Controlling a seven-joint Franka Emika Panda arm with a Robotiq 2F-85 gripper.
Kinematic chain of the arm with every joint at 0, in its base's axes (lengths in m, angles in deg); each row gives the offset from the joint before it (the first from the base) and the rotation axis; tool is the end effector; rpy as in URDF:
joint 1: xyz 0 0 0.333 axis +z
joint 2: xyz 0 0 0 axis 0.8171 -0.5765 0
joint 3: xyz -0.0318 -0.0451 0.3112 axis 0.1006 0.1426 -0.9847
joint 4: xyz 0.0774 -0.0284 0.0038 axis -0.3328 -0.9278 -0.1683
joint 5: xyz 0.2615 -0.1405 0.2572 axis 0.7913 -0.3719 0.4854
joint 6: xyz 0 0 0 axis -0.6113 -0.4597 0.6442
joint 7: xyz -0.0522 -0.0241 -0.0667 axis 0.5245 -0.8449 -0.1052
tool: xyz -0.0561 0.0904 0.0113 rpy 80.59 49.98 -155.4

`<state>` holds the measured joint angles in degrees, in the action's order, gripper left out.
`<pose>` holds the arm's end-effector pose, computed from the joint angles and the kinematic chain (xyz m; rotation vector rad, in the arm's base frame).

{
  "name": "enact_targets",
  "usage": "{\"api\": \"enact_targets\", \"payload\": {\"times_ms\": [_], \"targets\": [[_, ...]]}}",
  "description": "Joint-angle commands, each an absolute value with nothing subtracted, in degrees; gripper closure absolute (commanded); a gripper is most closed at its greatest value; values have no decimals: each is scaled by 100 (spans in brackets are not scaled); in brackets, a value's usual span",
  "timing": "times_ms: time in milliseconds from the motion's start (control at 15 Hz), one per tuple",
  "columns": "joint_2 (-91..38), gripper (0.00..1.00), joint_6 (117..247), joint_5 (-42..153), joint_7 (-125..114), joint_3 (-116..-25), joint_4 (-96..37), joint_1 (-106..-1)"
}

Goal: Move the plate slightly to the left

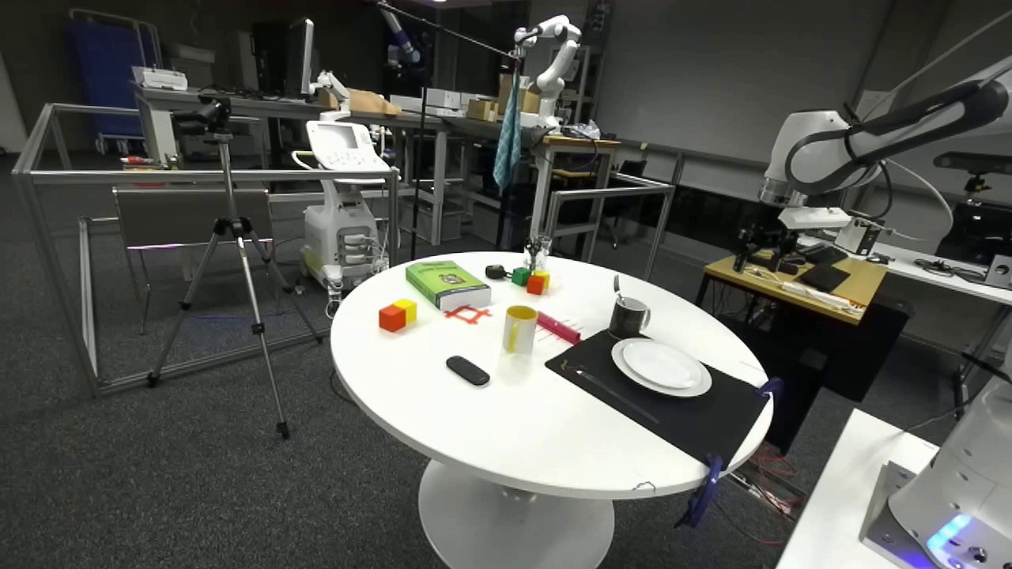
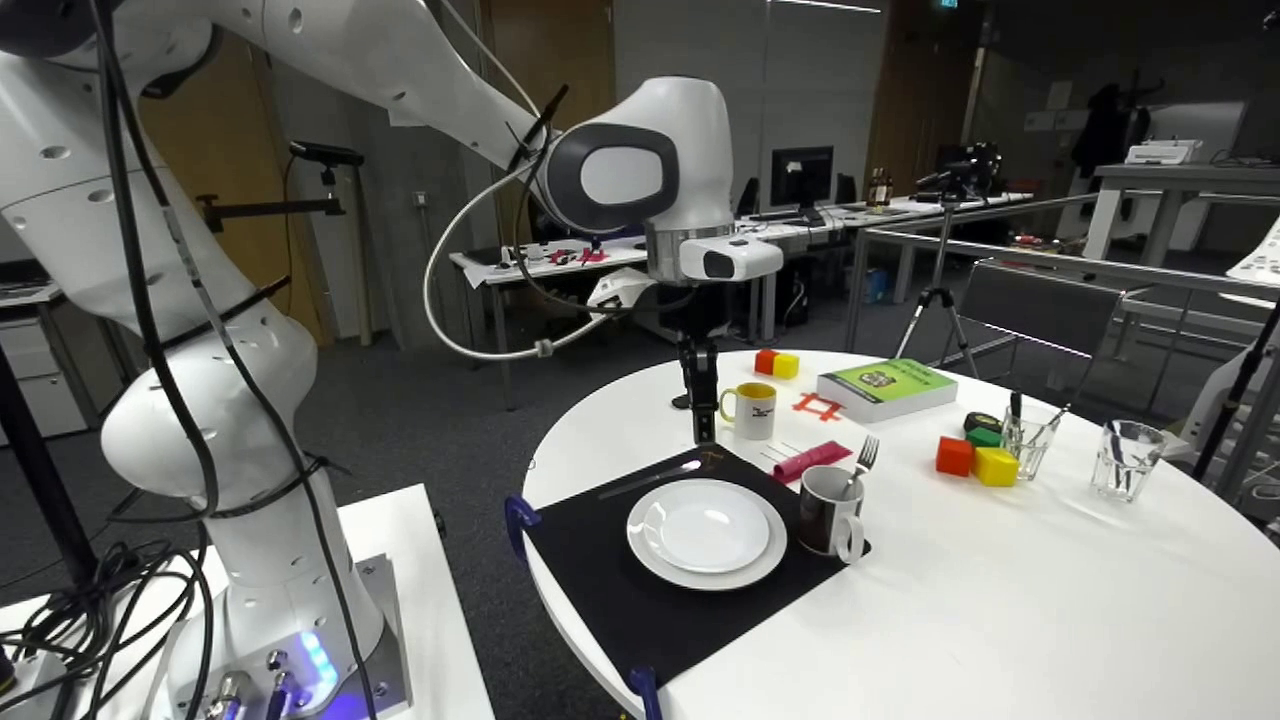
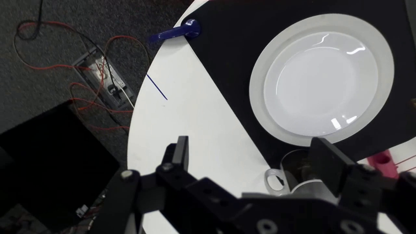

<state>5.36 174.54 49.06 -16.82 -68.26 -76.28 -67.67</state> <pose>0.4266 -0.1561 0.4106 2.9328 -0.7782 0.0801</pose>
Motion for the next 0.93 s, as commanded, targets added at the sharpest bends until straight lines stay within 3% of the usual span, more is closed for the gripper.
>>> {"api": "enact_targets", "payload": {"times_ms": [0,867], "targets": [[284,0,17712,4739,-2672,-6815,-7514,-7028],[-26,0,17207,3905,-6977,-6876,-6726,-7233]]}}
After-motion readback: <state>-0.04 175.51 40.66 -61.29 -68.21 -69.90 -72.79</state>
